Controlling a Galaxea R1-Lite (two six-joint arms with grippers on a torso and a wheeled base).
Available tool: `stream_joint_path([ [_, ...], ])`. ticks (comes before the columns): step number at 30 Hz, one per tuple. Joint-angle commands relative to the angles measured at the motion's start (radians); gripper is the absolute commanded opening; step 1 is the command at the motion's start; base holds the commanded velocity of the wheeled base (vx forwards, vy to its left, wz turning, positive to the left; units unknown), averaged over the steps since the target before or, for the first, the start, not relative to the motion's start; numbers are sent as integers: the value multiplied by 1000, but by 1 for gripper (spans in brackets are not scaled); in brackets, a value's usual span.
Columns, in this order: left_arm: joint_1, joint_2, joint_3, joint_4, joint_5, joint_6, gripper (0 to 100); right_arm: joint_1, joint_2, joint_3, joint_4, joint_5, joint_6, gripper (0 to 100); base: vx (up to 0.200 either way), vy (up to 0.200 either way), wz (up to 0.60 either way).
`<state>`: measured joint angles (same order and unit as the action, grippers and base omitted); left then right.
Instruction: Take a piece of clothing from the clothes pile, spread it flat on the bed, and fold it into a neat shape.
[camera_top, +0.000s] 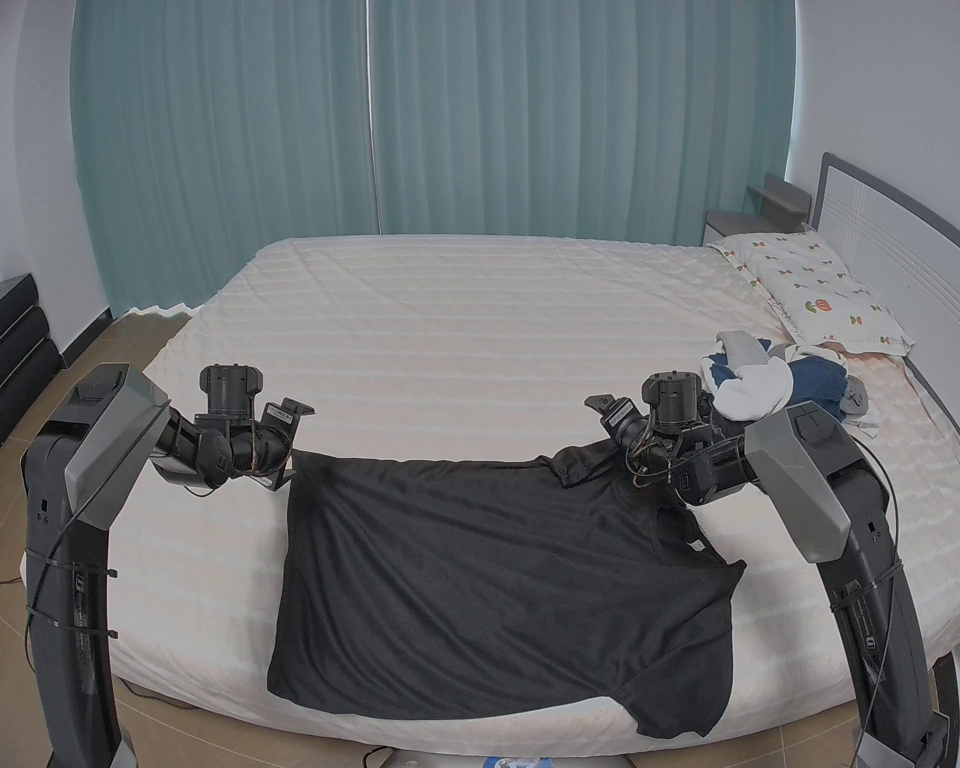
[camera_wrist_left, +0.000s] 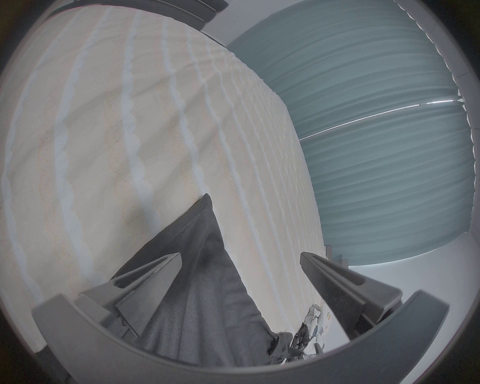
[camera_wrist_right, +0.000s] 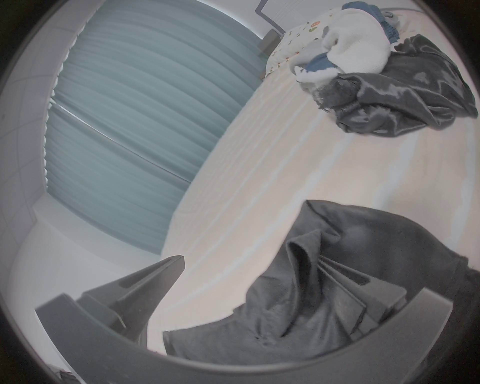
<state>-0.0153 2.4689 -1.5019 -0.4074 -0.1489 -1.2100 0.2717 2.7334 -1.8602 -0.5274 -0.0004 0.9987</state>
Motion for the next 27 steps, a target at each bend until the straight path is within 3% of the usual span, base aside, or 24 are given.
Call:
stream_joint_path([
  [1, 0, 4, -4, 1, -1, 0, 100, -14, -1, -19, -83, 11, 11, 100, 0, 0, 0],
  [15, 0, 5, -8, 2, -1, 0, 100, -66, 9, -94, -75, 40, -66, 100, 0, 0, 0],
  [21, 0, 5, -6, 2, -1, 0, 100, -58, -1, -5, -51, 54, -152, 100, 0, 0, 0],
  [27, 0, 5, -8, 4, -1, 0, 100, -35, -69, 107, -46, 89, -153, 100, 0, 0, 0],
])
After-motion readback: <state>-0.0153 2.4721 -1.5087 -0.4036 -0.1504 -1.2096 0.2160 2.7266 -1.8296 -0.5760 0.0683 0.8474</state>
